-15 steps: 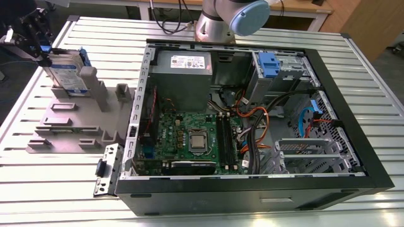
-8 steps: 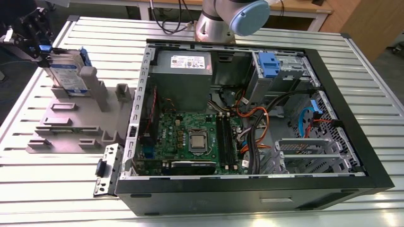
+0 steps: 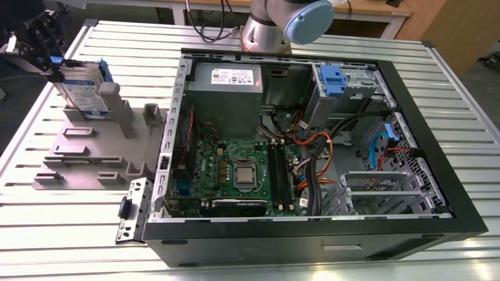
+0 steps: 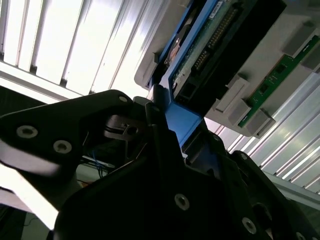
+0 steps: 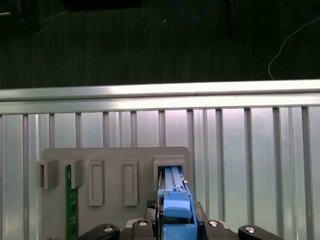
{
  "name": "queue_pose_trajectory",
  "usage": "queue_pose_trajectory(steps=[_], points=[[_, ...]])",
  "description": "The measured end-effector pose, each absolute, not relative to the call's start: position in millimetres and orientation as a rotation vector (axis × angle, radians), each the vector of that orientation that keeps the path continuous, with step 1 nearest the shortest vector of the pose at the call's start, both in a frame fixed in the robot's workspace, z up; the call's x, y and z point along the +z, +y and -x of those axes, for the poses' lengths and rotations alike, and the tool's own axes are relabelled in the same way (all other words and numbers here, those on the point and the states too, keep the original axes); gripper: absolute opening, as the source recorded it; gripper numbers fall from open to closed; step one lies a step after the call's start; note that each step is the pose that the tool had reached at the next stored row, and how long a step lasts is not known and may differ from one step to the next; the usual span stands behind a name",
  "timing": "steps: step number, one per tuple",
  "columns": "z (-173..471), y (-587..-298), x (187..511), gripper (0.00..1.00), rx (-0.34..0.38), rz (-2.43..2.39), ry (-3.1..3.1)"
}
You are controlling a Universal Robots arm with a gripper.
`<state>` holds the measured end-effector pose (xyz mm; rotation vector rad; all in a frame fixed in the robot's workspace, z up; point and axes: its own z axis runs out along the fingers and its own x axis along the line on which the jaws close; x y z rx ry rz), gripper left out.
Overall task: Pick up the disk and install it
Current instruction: 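Pick up the disk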
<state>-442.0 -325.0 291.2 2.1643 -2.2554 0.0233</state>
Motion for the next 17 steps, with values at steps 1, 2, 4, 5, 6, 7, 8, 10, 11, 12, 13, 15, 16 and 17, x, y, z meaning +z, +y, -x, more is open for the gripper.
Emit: queue_pose_trajectory(steps=[1, 2, 4, 5, 6, 7, 8, 10, 11, 12, 13, 15, 16, 17], points=[[442.0, -325.0, 291.1, 0.36, 0.023, -2.164, -2.255], [442.0, -325.0, 291.2, 0.36, 0.023, -2.164, -2.255], [442.0, -325.0, 291.2, 0.36, 0.023, -2.165, -2.255], [442.0, -325.0, 291.1, 0.36, 0.023, -2.165, -2.255], [442.0, -325.0, 291.2, 0.36, 0.023, -2.165, -2.255], [442.0, -325.0, 291.2, 0.36, 0.023, -2.165, -2.255], [442.0, -325.0, 291.2, 0.36, 0.023, -2.165, -2.255], [442.0, -325.0, 291.2, 0.36, 0.023, -2.165, -2.255], [442.0, -325.0, 291.4, 0.36, 0.023, -2.165, -2.255], [442.1, -325.0, 292.0, 0.36, 0.023, -2.165, -2.255], [442.0, -325.0, 292.5, 0.36, 0.023, -2.165, -2.255], [442.0, -324.9, 293.9, 0.36, 0.023, -2.165, -2.255], [442.0, -325.0, 294.9, 0.36, 0.023, -2.165, -2.255], [442.0, -325.0, 295.7, 0.36, 0.023, -2.165, -2.255]])
